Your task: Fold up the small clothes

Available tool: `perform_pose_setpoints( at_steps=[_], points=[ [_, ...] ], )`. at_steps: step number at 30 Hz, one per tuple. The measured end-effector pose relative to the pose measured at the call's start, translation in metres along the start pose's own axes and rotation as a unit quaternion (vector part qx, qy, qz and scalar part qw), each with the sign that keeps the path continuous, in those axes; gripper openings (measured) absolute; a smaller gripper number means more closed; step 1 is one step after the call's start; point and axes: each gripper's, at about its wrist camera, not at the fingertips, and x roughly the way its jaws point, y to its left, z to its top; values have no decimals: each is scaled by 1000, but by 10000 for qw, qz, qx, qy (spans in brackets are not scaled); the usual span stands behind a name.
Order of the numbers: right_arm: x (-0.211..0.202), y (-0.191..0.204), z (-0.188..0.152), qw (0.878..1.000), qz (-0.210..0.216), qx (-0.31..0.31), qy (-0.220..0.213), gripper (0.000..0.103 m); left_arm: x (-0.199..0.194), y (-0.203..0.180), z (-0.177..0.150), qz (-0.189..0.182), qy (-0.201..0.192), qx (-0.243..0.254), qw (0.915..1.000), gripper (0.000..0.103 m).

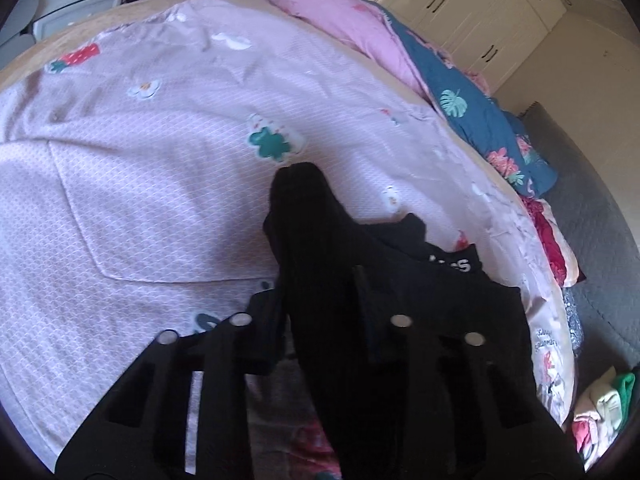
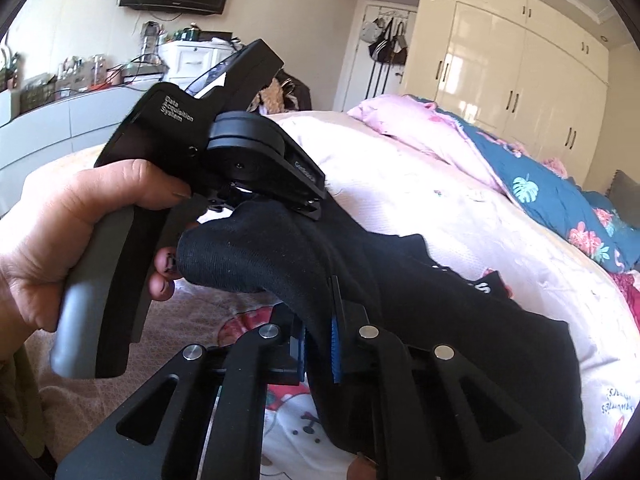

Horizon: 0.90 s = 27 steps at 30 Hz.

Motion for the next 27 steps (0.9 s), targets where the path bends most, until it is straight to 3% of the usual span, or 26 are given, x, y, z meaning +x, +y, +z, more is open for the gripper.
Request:
perform_pose_setpoints(
  at_steps=[4, 15, 27],
  points=[
    [-9, -7, -3, 9998, -179, 42, -118, 7, -12, -17, -1, -132, -233, 115, 9996, 11],
    [-48, -49, -25, 9957, -632, 603, -296, 7, -37, -78, -9, -539, -645, 544, 9950, 10],
    [-85, -105, -52, 9785, -757, 1906, -233, 7, -24, -144, -30, -707, -433, 882, 9926, 9]
  ],
)
